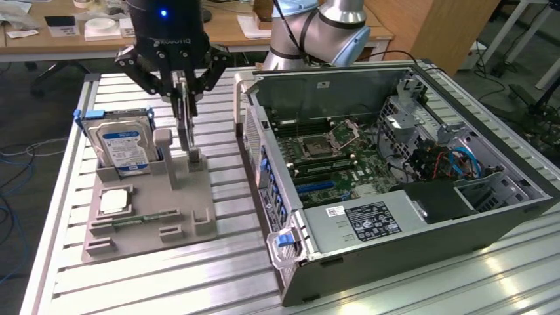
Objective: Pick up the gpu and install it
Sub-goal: 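Pick up the gpu and move the gpu toward the slot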
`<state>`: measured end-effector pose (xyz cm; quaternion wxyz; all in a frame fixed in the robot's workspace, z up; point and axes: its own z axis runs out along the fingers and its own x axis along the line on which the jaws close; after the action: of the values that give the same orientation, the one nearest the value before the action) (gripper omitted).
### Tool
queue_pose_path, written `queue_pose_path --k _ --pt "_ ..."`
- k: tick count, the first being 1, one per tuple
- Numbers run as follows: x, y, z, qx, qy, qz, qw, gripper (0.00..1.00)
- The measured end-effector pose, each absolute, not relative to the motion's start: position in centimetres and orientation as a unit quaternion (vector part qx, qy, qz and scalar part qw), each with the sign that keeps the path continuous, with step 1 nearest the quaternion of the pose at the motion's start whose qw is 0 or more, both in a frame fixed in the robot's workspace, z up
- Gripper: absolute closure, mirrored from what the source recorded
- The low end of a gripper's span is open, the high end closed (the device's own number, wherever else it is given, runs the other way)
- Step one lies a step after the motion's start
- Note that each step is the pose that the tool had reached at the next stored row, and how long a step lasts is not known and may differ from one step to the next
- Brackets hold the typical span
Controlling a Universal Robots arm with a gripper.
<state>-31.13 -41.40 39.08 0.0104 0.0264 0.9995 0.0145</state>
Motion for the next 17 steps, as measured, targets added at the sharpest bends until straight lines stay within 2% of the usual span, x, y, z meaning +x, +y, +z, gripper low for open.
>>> queue_pose_path --k 10,17 --pt "-31.1 -41.4 42.2 0.026 0.999 0.016 0.010 0.72" --pt "-31.1 -41.4 42.4 0.026 0.999 0.016 0.010 0.72"
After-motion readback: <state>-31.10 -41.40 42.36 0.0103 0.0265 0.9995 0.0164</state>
